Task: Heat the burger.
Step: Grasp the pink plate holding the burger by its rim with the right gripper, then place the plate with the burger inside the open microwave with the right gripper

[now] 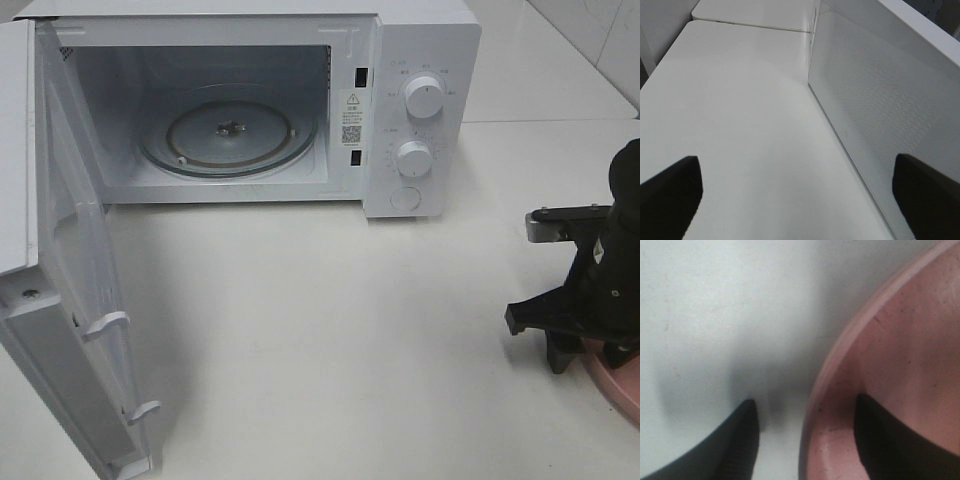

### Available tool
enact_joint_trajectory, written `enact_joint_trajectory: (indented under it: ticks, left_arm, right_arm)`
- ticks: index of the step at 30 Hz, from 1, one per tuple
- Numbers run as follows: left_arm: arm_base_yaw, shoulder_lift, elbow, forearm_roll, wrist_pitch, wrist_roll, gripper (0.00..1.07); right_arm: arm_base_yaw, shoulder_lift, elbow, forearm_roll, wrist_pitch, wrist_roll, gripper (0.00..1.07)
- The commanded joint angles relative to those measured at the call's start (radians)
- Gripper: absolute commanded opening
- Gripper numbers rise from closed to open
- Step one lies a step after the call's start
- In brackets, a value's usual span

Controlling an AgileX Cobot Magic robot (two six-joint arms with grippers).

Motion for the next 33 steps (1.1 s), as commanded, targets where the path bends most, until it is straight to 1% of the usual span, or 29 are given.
enact_joint_trajectory:
  ticks: [1, 2, 3, 4, 5, 13, 19, 21, 22, 23, 25, 33]
  left_arm:
    - [-0.002, -0.019, 0.004, -0.002, -0.008, 0.001, 0.98]
    - [-0.002, -0.019, 0.004, -0.002, -0.008, 0.001, 0.98]
    - [-0.002, -0.019, 0.004, -0.002, -0.008, 0.001, 0.98]
    - [-0.002, -0.019, 0.004, -0.002, -0.008, 0.001, 0.98]
    - [-0.002, -0.019, 0.004, -0.002, -0.008, 0.001, 0.98]
    - [-0.002, -0.019, 0.004, -0.002, -0.008, 0.001, 0.98]
    - [-0.002, -0.019, 0.004, -0.002, -0.008, 0.001, 0.98]
    - [-0.002, -0.019, 0.004, -0.002, -0.008, 0.001, 0.98]
    - [-0.002, -0.019, 0.004, -0.002, -0.008, 0.001, 0.98]
    - [-0.002, -0.019, 0.004, -0.002, -0.008, 0.001, 0.98]
    - [-0.002, -0.019, 0.004, -0.002, -0.008, 0.001, 0.98]
    - [-0.002, -0.019, 0.004, -0.002, -0.008, 0.001, 0.98]
  right_arm:
    - [-0.004, 0.012, 0.006, 0.006, 0.008, 0.010, 0.29]
    - [-0.004, 0.012, 0.006, 0.004, 0.012, 0.010, 0.22]
    - [-0.004, 0.012, 0.006, 0.004, 0.012, 0.010, 0.22]
    - [-0.004, 0.012, 0.006, 0.002, 0.019, 0.010, 0.09]
    - [-0.004, 0.012, 0.006, 0.002, 0.023, 0.010, 0.00]
    - [-0.004, 0.011, 0.006, 0.002, 0.044, 0.007, 0.00]
    - [0.028, 0.011, 0.006, -0.024, 0.073, 0.026, 0.00]
    - [0.043, 0.011, 0.006, -0.046, 0.084, 0.045, 0.00]
    - [0.062, 0.011, 0.006, -0.088, 0.101, 0.084, 0.00]
    - [0.062, 0.011, 0.006, -0.088, 0.101, 0.084, 0.00]
    - [0.087, 0.011, 0.006, -0.145, 0.118, 0.151, 0.00]
    - [0.145, 0.011, 0.006, -0.244, 0.171, 0.239, 0.00]
